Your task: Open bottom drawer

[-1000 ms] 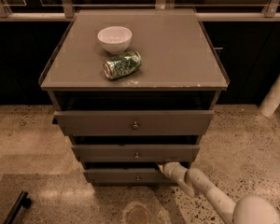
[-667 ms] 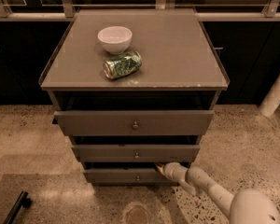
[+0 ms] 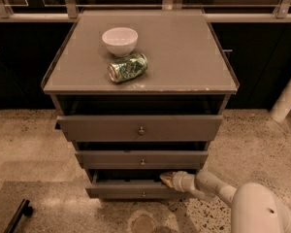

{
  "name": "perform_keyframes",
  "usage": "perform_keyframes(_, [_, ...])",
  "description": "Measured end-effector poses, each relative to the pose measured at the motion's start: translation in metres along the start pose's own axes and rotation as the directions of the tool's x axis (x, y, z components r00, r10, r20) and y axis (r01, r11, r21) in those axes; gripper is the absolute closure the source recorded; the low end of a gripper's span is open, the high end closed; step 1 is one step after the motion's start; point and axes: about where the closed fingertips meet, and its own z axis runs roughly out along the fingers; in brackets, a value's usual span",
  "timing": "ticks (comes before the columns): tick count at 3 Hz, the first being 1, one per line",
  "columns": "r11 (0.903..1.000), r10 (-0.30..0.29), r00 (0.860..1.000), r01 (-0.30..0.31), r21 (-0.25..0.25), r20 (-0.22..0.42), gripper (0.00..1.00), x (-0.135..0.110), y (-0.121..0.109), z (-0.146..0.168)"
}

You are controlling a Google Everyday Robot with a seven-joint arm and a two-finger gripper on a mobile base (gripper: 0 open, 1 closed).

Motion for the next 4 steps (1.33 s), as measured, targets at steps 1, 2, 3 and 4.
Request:
perform_keyframes(1, [1.0,0.0,1.0,0.0,0.0,0.0,1.0,-0.001,0.0,0.0])
perform_keyframes(2, [0.9972,-0.006,0.995,-0.001,-0.075,-0.095,1.0,0.017,0.022,-0.022])
perform_keyframes(3, [0.9934,-0.021,0.988,0.004,-0.114,-0.152,1.0,0.025,0.034,-0.042])
perform_keyframes(4, [0.9838,-0.044,0.974,0.004,-0.179,-0.223,1.0,0.035,0.065,-0.066])
